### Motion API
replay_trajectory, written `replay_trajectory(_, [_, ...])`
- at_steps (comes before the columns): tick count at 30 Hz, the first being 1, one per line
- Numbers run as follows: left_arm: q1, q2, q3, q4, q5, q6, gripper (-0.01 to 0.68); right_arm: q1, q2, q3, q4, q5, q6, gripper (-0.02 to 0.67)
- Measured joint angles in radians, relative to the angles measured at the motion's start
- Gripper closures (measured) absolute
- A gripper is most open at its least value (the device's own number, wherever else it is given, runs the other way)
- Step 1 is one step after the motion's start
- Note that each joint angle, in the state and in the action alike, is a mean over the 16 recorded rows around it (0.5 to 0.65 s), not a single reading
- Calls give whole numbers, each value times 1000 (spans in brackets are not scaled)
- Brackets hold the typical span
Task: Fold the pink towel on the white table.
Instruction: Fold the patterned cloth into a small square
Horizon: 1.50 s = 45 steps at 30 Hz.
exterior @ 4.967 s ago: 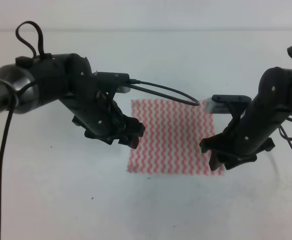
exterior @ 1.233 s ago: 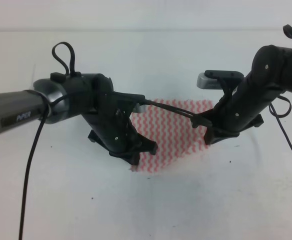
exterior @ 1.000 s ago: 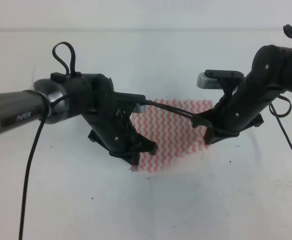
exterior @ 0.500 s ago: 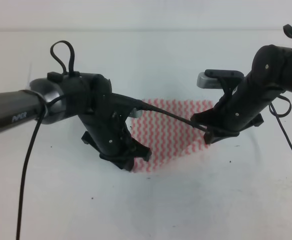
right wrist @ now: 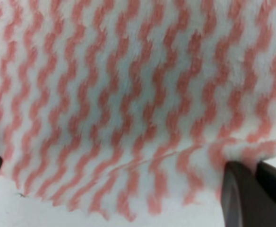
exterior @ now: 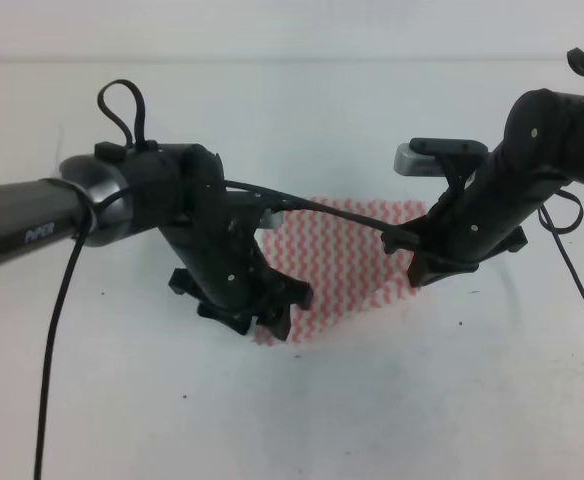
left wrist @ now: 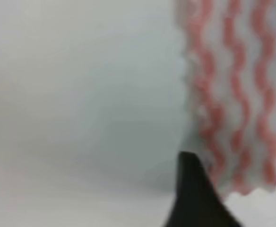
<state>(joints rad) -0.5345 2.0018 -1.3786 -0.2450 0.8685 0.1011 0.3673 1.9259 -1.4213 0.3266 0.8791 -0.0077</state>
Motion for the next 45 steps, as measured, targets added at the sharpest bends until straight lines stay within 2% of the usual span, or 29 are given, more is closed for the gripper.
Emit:
replay_trajectory(12, [0,41,0,-18,-37,13,425,0,2,0,0,-3,0,665])
replay_trajectory(26, [0,22,0,-11,-89,44,648,0,3,-1,-1,-18,-4,664])
replay_trajectory(31, [0,0,0,-8,-110,45,672,0,3,-1,-1,-26,-10,665])
replay_trajectory(45, [0,-27,0,-16,-183,43,676,0,3,0,0,-45,-30,664])
